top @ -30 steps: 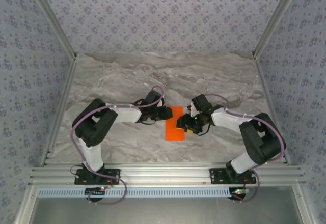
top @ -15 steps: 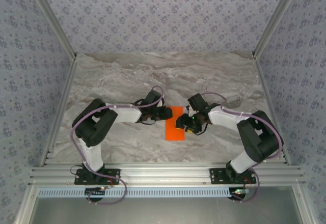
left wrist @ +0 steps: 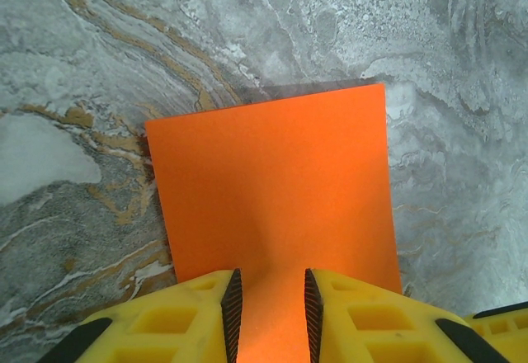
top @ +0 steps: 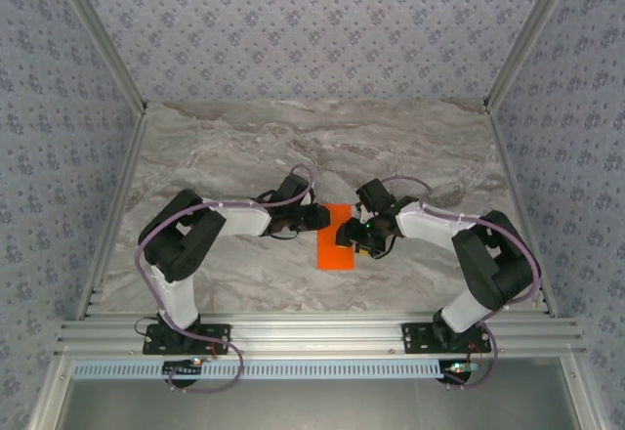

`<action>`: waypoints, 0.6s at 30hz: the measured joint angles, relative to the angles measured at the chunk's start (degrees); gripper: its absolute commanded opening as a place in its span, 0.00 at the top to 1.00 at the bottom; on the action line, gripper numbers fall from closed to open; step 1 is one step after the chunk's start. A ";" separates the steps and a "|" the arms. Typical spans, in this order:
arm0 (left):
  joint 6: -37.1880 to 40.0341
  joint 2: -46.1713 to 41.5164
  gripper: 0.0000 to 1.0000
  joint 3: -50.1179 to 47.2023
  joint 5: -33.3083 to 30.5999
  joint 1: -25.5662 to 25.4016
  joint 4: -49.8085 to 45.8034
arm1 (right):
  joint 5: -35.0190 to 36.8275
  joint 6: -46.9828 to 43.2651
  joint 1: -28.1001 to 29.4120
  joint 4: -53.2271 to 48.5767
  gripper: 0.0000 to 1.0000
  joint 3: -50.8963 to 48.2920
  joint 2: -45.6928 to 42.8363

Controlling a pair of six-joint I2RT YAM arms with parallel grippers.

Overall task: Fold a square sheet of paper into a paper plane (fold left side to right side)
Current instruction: Fold the triangle a second time at the center of the table.

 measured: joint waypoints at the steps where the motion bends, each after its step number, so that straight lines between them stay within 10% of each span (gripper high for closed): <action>1: -0.15 0.00 0.72 0.00 0.00 0.00 0.02 | 0.11 0.22 0.11 -0.17 0.42 0.22 0.15; 18: -0.66 0.00 0.73 -0.26 0.04 0.11 0.46 | 0.28 2.78 0.46 -0.83 0.42 1.51 1.18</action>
